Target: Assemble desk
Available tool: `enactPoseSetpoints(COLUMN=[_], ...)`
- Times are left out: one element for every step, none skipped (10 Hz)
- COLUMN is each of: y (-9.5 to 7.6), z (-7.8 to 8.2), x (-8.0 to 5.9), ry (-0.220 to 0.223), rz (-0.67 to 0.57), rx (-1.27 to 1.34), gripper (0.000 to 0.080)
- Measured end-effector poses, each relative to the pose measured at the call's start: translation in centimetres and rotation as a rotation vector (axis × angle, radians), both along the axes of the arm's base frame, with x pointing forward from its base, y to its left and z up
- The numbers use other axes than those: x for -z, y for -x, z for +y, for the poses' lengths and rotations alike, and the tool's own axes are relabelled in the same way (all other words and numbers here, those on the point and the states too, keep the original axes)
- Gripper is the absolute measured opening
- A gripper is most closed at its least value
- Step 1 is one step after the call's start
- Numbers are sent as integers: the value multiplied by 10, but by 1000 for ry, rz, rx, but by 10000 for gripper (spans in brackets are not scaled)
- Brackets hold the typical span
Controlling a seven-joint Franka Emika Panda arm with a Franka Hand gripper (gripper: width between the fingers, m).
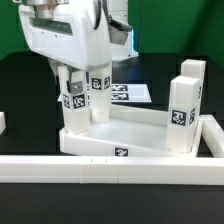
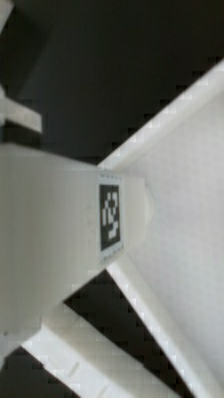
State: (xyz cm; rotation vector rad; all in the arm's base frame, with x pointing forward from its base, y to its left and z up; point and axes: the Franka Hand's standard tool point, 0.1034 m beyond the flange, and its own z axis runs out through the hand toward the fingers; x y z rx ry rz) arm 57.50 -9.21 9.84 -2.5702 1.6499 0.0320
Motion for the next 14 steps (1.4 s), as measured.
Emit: enactPoseSetpoints(y=[0, 0, 0, 0, 0, 0, 0, -1, -1, -1, -1, -1, -1, -1], z=[0, 0, 0, 0, 0, 0, 0, 2, 3, 3, 3, 4, 4, 4], x=[0, 0, 0, 0, 0, 1, 1, 1, 1, 1, 1, 1, 1, 1], ry=[-3, -7, -10, -12, -15, -18, -20, -19, -20, -19, -19, -19, -16, -13], rz=[7, 18, 28, 32, 41, 48, 53, 49, 51, 50, 47, 47, 44, 35], rx=[61, 143, 213, 241, 328, 404, 475, 496, 521, 499, 466, 462, 425, 318], gripper=[291, 290, 291, 291, 291, 291, 291, 291, 291, 380, 528, 528, 625, 625])
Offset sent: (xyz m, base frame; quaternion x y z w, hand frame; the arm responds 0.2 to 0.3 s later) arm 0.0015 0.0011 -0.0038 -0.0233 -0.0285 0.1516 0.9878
